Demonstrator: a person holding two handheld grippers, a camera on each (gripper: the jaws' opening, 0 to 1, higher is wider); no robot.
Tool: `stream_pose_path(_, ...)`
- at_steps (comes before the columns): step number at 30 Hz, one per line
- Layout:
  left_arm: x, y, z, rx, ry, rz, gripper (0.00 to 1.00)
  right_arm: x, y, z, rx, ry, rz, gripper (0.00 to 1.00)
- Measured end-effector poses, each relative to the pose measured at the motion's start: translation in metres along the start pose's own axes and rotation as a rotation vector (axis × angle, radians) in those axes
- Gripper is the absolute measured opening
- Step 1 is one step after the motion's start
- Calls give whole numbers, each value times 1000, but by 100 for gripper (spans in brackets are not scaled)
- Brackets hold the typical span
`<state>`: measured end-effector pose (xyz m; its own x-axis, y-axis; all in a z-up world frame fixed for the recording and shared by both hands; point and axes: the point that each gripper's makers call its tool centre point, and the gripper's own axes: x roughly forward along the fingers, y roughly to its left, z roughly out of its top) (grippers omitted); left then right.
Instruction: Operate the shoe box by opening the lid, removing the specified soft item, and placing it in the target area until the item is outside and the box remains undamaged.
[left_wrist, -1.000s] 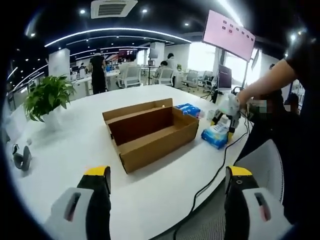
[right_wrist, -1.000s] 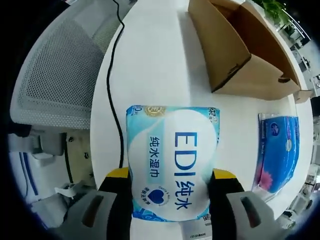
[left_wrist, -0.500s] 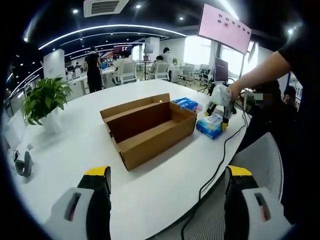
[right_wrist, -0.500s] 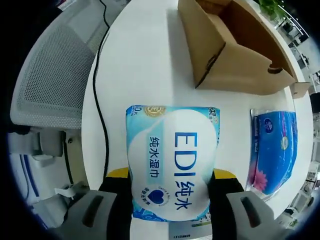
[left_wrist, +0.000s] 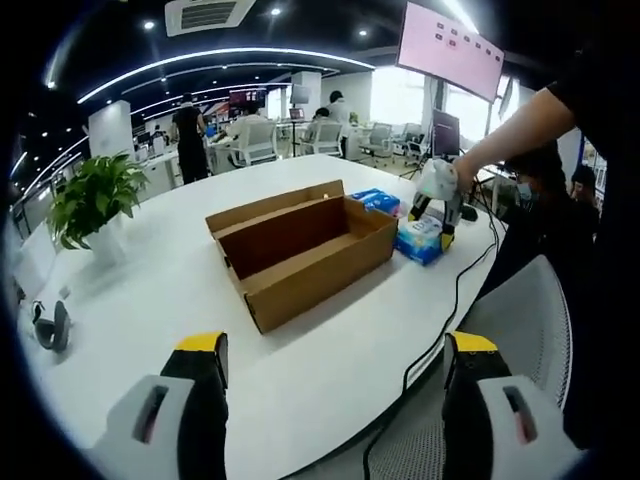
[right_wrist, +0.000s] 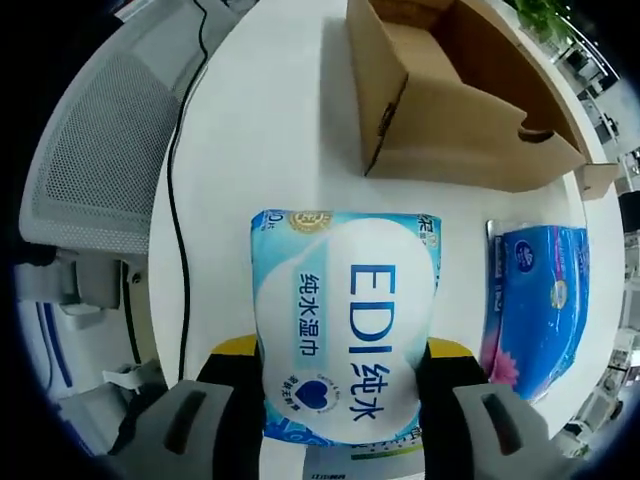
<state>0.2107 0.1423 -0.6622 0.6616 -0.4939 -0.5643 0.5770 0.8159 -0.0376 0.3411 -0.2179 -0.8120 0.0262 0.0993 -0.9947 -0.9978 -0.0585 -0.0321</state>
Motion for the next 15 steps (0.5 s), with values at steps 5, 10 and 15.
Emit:
stream_pose_path(5,0,6,-1,-7,6,22,89,1,-9,-1,-4,1,3,60)
stream_pose_path(10,0,1,-10,60,53,29,88,10,-9,-2,-3,38,28,62)
stream_pose_path(15,2,2,-13,57,67,36,85,8,-16,-5,-10,33,22,62)
